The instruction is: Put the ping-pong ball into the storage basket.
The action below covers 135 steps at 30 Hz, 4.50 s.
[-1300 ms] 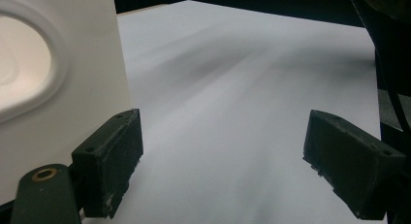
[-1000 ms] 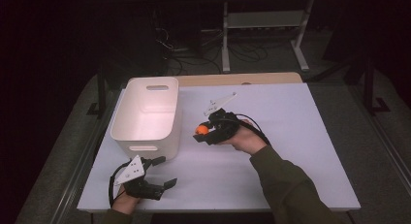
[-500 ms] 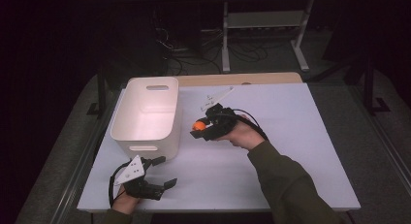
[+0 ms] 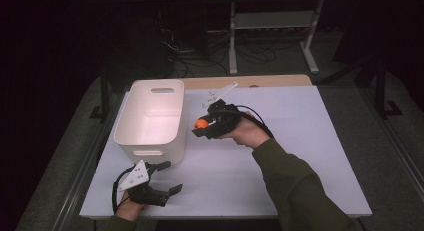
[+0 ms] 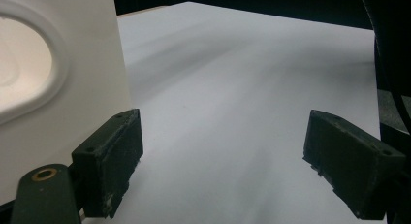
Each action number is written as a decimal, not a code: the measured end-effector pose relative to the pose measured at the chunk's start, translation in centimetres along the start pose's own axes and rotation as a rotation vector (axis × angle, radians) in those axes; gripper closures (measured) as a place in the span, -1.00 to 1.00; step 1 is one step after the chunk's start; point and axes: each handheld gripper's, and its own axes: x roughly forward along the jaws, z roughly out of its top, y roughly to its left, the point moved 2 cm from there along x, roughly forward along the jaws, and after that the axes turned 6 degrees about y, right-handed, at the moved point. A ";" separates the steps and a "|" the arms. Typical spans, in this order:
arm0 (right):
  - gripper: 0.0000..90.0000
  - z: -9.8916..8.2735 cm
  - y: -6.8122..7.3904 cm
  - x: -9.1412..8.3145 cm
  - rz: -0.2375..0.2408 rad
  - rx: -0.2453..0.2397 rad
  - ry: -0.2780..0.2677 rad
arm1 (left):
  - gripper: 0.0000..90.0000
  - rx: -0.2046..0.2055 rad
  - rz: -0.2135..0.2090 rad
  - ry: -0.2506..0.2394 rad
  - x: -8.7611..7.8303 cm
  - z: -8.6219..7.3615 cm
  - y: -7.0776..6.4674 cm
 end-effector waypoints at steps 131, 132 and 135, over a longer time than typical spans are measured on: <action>-0.36 9.5 1.2 8.3 0.018 -0.038 0.077 | -0.69 -0.002 -0.003 -0.008 0.0 0.0 0.0; -0.36 9.4 1.1 8.0 0.015 -0.036 0.075 | -0.69 -0.002 -0.003 -0.008 0.0 0.0 0.0; -0.36 9.3 0.9 7.3 0.008 -0.038 0.068 | -0.69 -0.003 -0.003 -0.012 -0.1 0.0 0.0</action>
